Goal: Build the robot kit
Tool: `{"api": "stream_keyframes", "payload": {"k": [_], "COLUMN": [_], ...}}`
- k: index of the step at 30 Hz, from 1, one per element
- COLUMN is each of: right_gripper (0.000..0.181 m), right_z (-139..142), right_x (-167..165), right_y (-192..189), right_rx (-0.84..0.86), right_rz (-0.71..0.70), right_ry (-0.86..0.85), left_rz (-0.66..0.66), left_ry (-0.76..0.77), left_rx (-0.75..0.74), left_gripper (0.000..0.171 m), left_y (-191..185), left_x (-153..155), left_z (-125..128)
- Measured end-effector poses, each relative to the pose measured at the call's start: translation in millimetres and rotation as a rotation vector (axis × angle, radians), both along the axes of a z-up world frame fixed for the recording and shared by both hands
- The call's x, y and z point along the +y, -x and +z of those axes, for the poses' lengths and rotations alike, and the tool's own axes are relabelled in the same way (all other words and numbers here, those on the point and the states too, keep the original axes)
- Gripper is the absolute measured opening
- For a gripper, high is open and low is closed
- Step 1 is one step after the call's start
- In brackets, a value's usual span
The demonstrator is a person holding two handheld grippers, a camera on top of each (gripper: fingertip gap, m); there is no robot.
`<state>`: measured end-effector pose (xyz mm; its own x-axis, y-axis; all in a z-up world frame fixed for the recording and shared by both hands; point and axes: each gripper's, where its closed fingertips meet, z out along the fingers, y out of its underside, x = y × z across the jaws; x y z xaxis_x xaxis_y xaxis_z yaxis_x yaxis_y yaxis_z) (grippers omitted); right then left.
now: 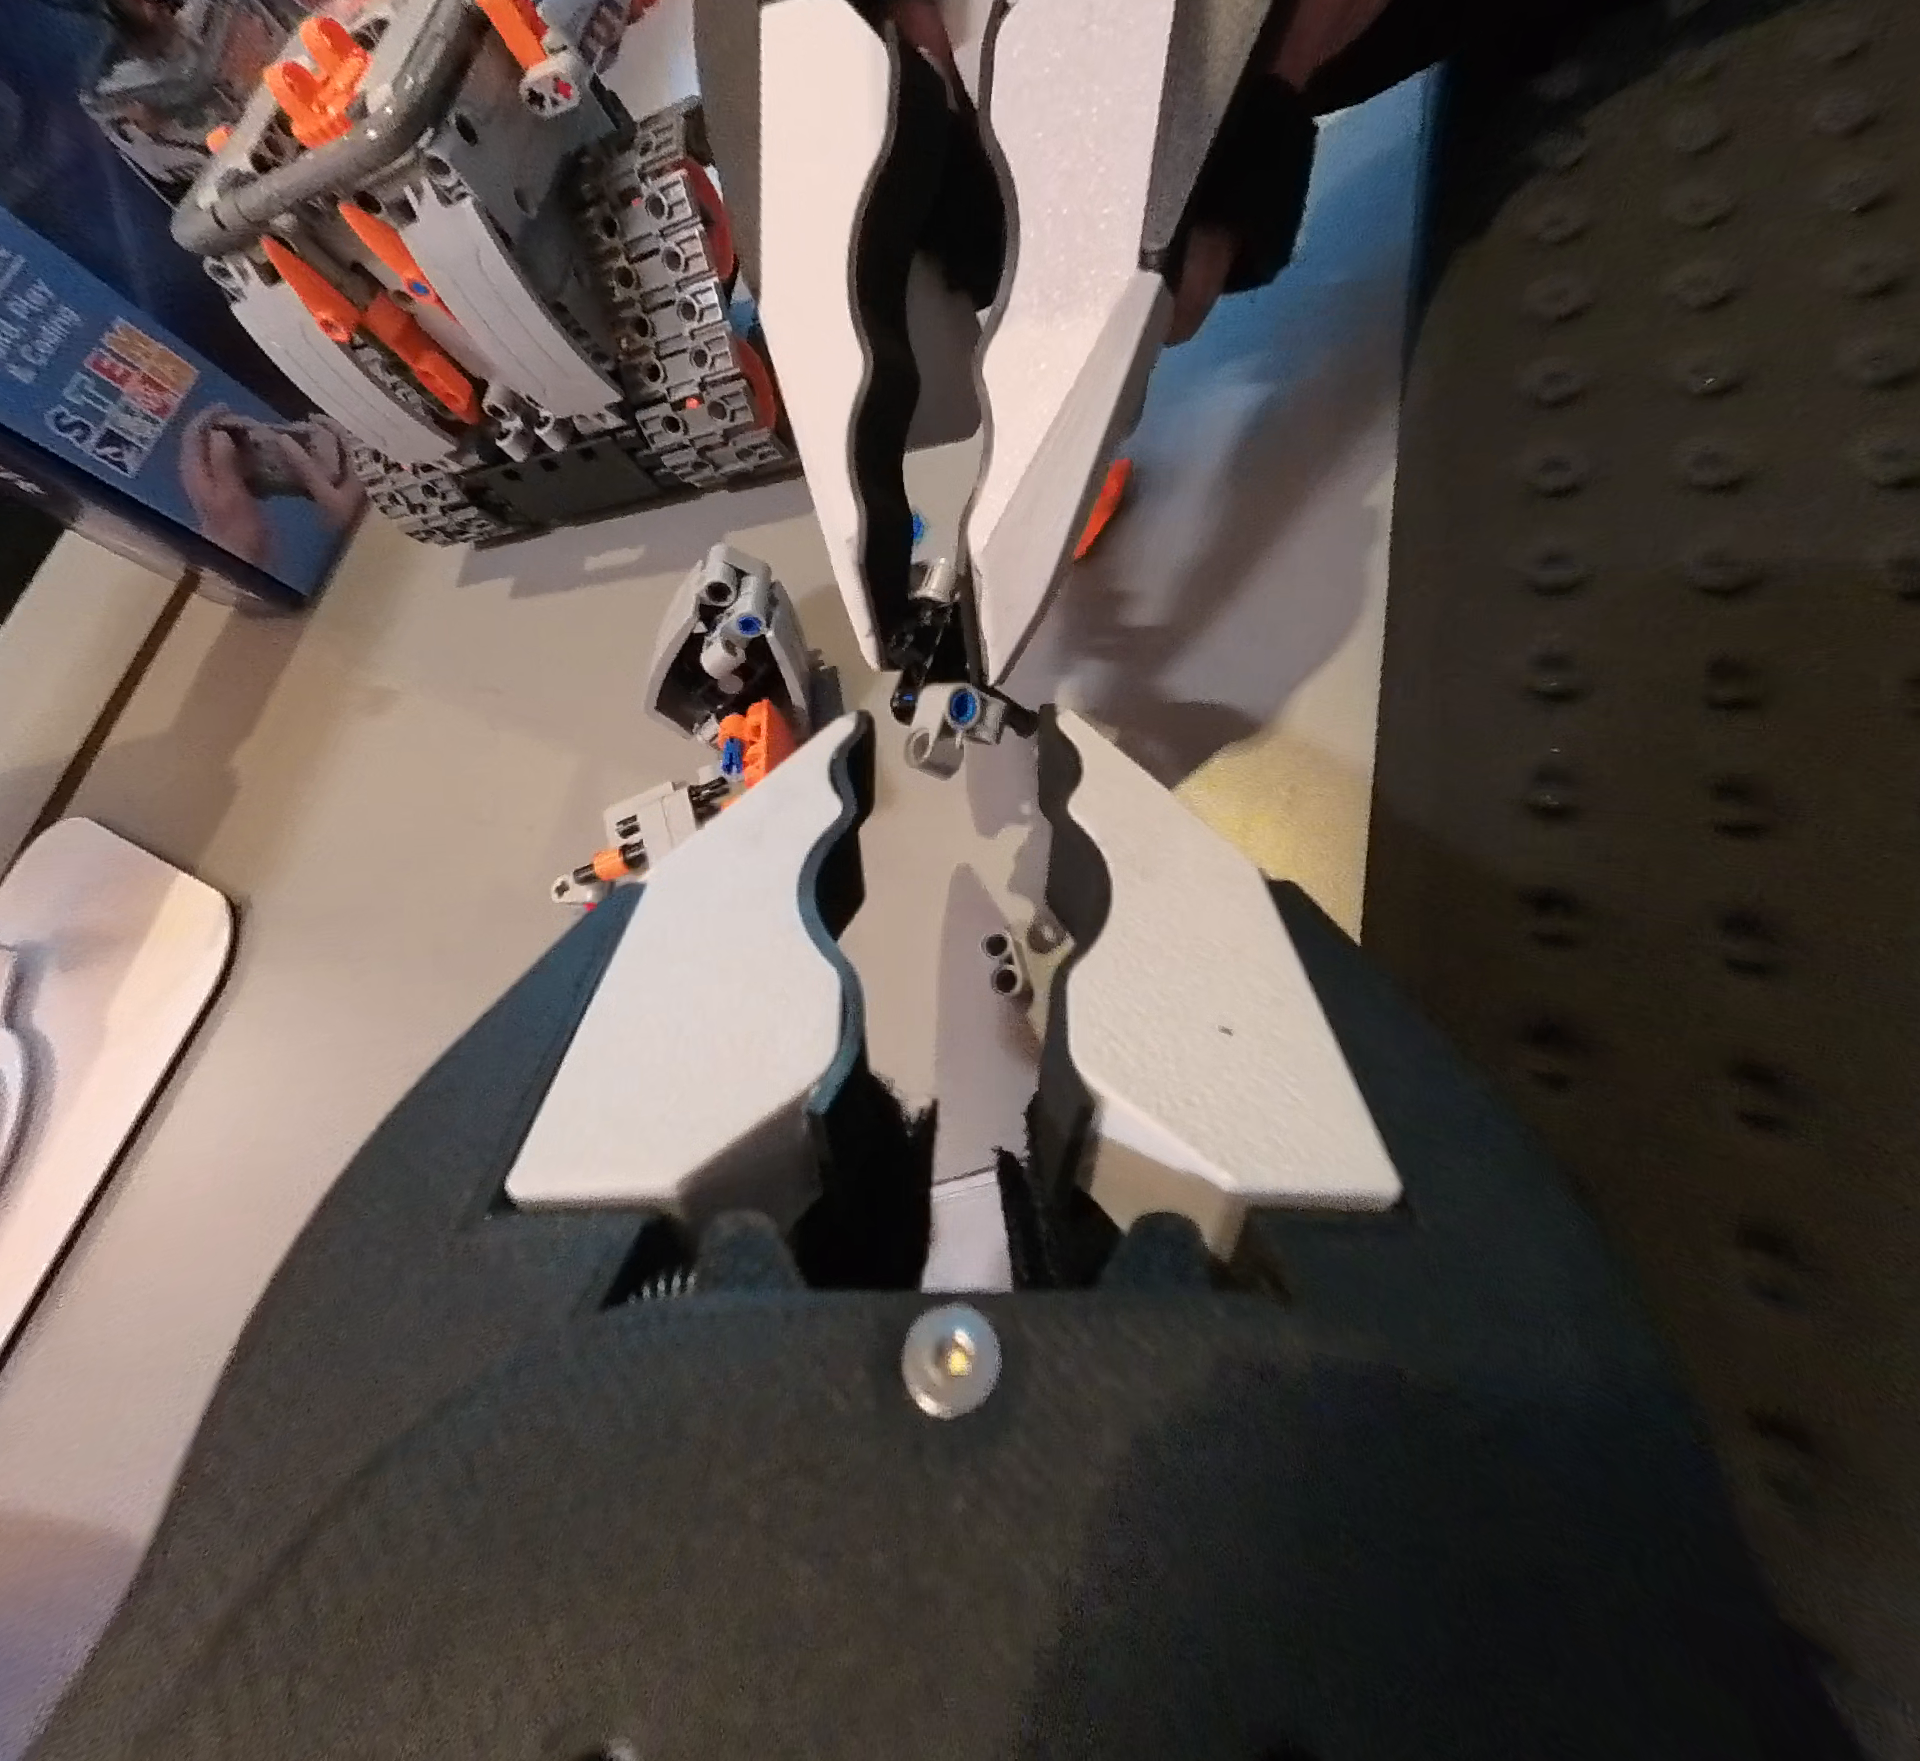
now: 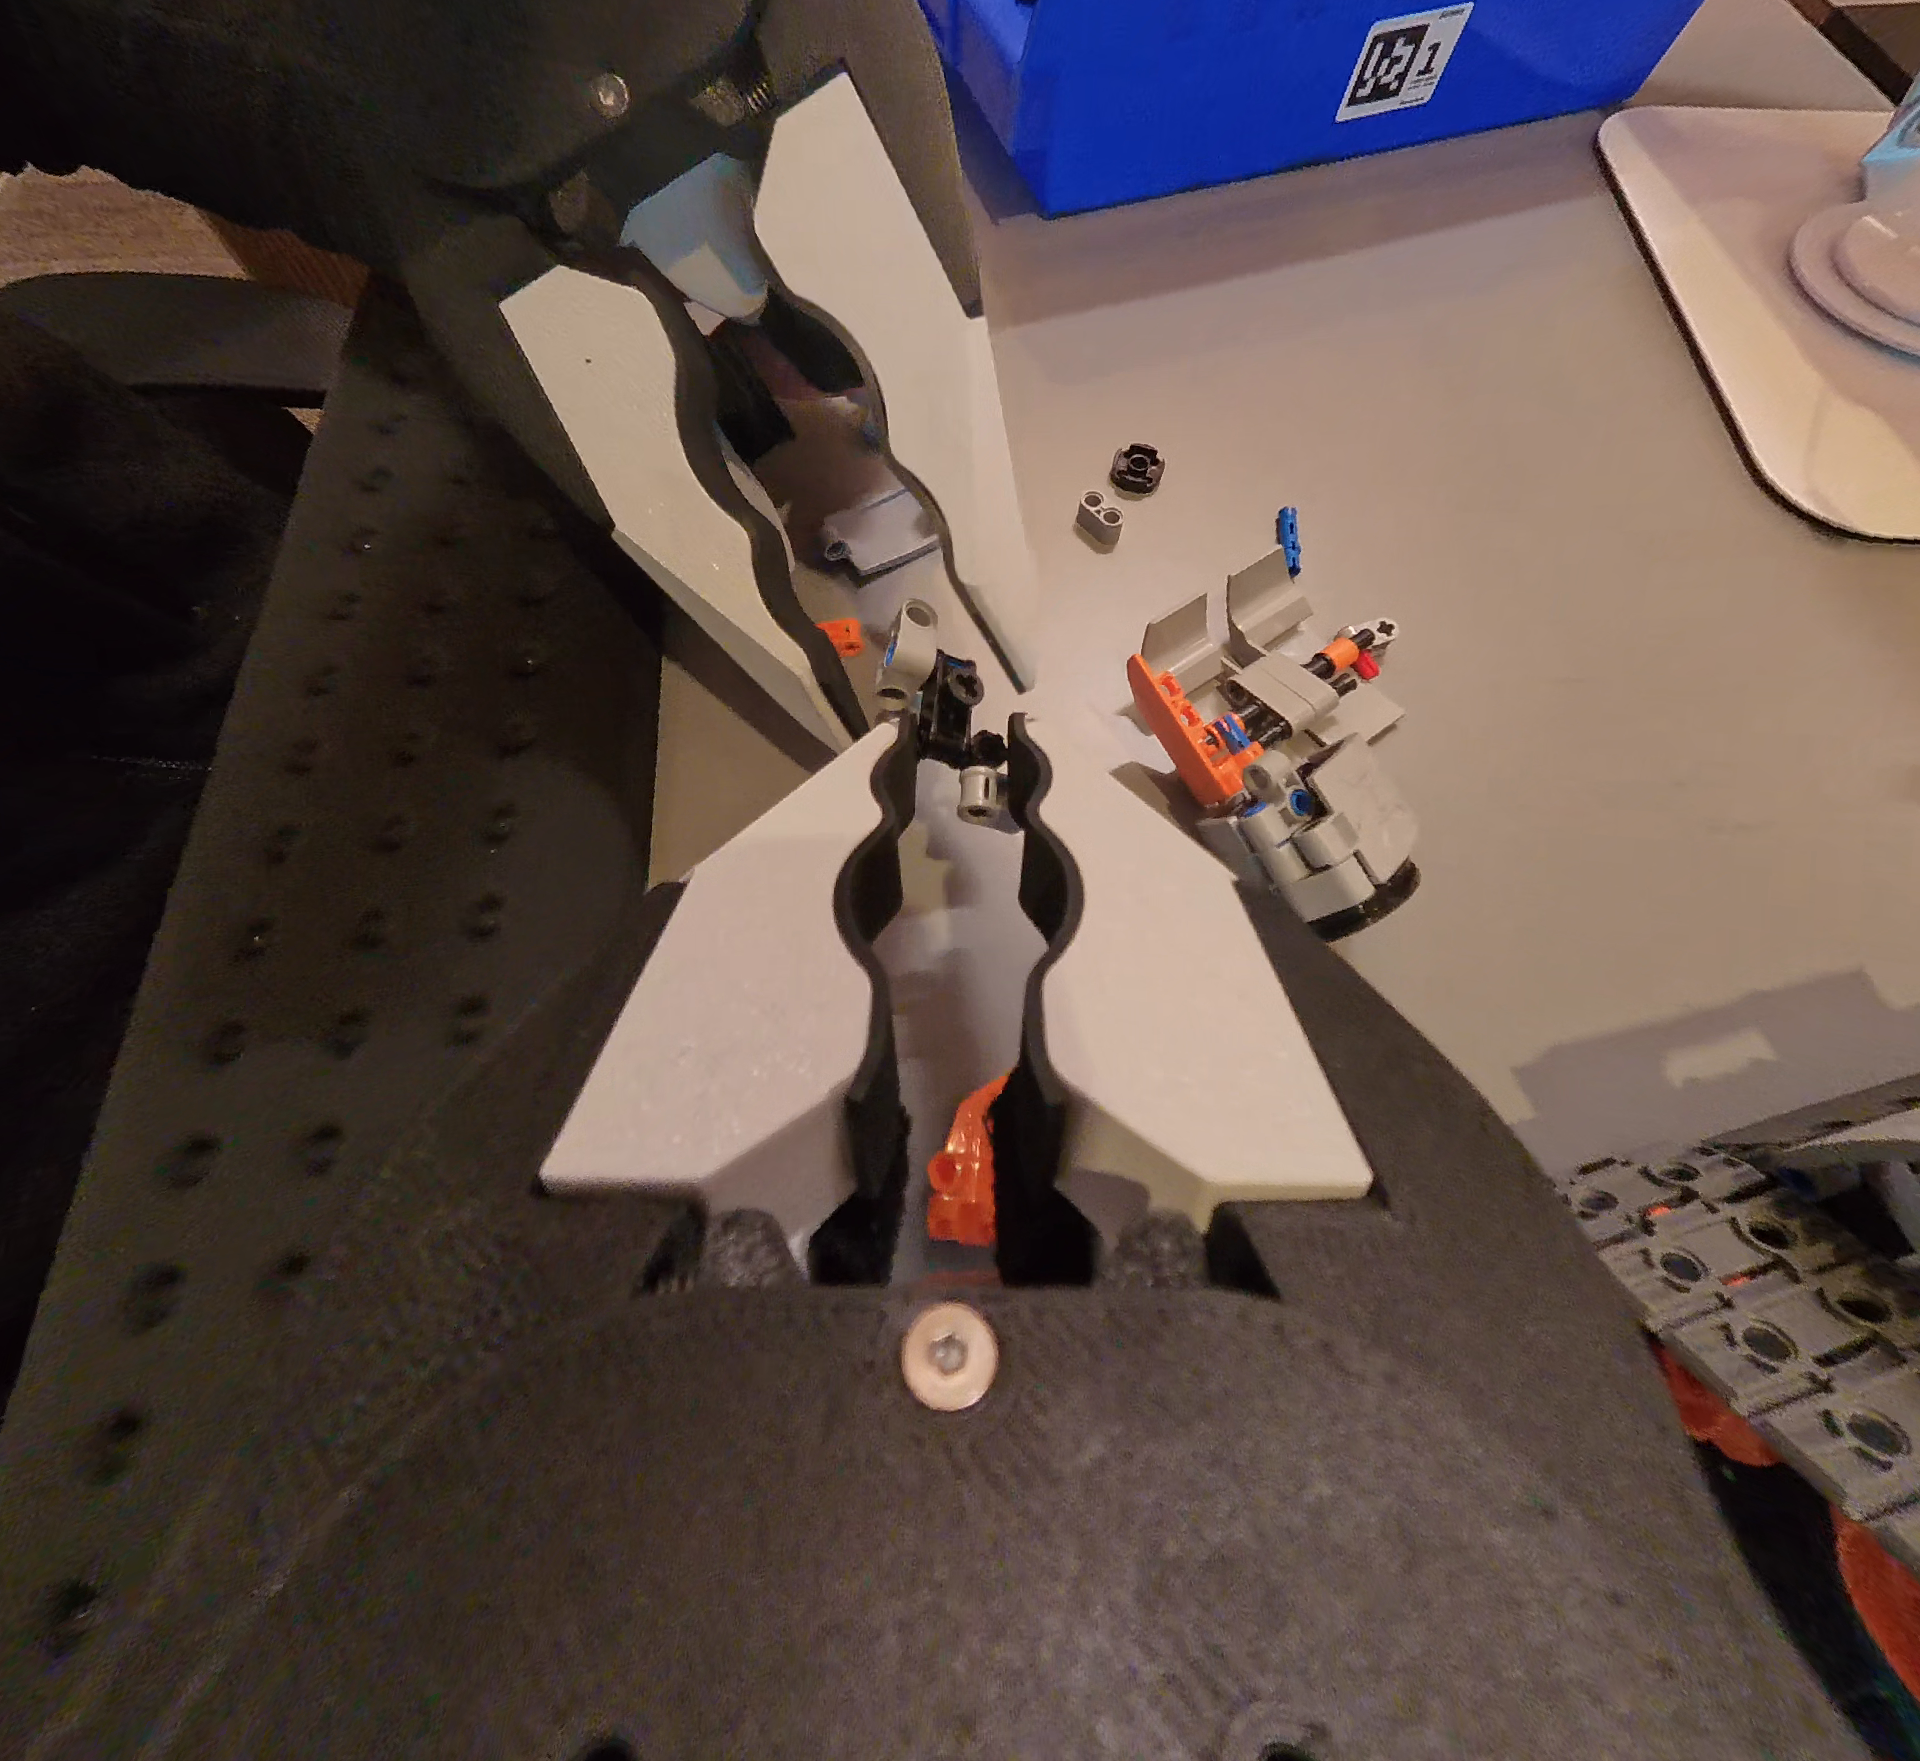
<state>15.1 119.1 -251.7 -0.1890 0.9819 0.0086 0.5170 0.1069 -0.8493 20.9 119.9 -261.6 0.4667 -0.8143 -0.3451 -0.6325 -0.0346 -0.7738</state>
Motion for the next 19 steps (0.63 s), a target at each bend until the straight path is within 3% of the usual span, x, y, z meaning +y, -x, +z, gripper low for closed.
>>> {"api": "stream_keyframes", "payload": {"k": [4, 19], "right_gripper": [0.014, 0.014], "right_z": [-4.8, -15.0], "right_x": [0.6, 1.6], "right_y": [1.2, 2.6], "right_rx": [-0.013, -0.044], "right_rz": [0.003, 0.012], "right_ry": [-0.016, -0.038], "left_rz": [0.001, -0.005], "left_ry": [0.034, 0.068], "left_rx": [0.020, 0.025], "left_gripper": [0.021, 0.020], "left_y": [0.7, 1.1], "left_x": [0.4, 0.0], "left_z": [-7.4, -12.9]}}
